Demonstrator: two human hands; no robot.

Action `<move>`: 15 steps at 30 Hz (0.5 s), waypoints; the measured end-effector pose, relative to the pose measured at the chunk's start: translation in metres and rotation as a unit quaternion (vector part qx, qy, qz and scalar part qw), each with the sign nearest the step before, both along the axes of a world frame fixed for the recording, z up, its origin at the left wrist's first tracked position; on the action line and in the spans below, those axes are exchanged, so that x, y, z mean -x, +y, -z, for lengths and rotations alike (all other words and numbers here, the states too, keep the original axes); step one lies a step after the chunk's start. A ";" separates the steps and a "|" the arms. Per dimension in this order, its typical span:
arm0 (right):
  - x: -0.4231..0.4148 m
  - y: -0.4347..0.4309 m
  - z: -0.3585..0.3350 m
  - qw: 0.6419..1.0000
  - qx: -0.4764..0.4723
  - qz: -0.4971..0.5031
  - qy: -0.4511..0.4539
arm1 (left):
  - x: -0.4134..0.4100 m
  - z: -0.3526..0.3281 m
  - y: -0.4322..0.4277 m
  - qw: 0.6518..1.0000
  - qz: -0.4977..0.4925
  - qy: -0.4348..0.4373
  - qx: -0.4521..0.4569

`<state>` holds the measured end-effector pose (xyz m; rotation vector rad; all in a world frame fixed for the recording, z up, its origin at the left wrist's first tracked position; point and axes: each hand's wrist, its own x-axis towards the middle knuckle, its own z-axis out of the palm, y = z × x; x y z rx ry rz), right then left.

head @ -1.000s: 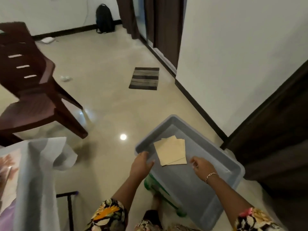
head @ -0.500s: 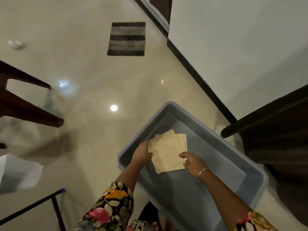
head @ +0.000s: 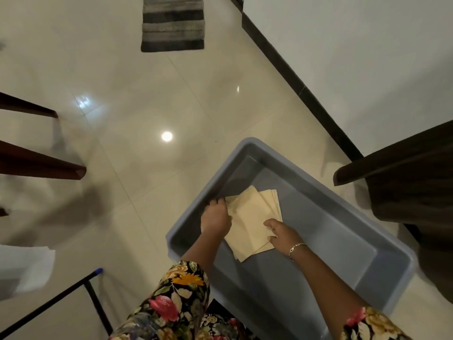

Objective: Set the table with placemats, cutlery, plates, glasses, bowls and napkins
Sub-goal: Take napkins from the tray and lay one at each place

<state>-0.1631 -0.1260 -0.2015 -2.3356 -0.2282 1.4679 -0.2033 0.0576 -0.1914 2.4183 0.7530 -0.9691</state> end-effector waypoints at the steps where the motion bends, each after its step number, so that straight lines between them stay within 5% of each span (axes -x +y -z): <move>1: -0.001 -0.001 0.000 1.000 -0.001 0.002 -0.002 | -0.001 0.000 -0.001 1.000 0.002 -0.006 -0.008; 7: -0.001 -0.002 -0.007 1.000 -0.005 0.007 0.002 | -0.001 -0.003 -0.004 0.999 -0.029 -0.025 -0.031; 15: -0.004 -0.010 -0.044 0.992 -0.032 0.109 -0.049 | 0.007 -0.044 -0.014 0.986 -0.078 -0.129 0.066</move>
